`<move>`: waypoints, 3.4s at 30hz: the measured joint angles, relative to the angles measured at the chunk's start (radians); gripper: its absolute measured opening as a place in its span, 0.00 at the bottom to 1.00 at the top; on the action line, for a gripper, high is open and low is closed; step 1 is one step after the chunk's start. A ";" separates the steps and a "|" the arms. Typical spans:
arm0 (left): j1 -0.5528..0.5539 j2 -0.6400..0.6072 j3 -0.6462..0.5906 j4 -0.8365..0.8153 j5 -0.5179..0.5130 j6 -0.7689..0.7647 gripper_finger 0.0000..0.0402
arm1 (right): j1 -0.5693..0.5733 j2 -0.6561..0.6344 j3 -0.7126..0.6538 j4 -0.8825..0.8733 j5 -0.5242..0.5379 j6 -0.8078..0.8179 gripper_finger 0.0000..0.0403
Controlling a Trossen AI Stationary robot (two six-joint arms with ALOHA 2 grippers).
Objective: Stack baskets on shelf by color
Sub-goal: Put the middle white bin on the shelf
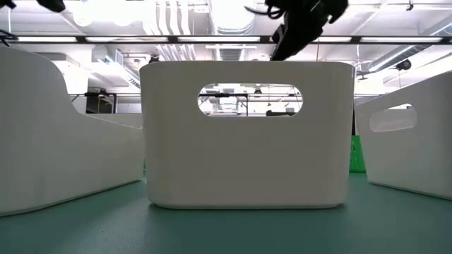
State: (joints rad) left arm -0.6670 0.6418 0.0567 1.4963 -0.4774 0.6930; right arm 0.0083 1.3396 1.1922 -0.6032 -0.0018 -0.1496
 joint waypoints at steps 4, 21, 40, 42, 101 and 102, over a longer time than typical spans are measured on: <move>0.000 0.062 0.082 -0.050 -0.003 -0.005 0.11 | 0.078 -0.081 -0.184 0.293 0.001 -0.067 0.02; 0.031 0.640 0.563 -0.463 -0.361 -0.340 0.11 | 0.088 -0.367 -0.603 0.800 0.046 -0.308 0.02; 0.184 0.999 0.940 -0.624 -0.209 -0.726 0.11 | 0.043 -0.780 -0.885 0.913 0.054 -0.349 0.02; 0.177 1.007 1.019 -0.832 -0.203 -0.853 0.11 | 0.043 -0.812 -0.884 0.911 0.054 -0.350 0.02; 0.126 1.422 1.548 -2.020 0.261 -1.306 0.33 | 0.043 -0.879 -0.871 0.793 0.055 -0.357 0.02; 0.126 1.422 1.548 -2.021 0.261 -1.306 0.29 | 0.043 -0.879 -0.871 0.793 0.055 -0.358 0.02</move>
State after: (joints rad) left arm -0.5415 2.0640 1.6047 -0.5244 -0.2169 -0.6128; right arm 0.0517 0.4606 0.3214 0.1902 0.0528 -0.5072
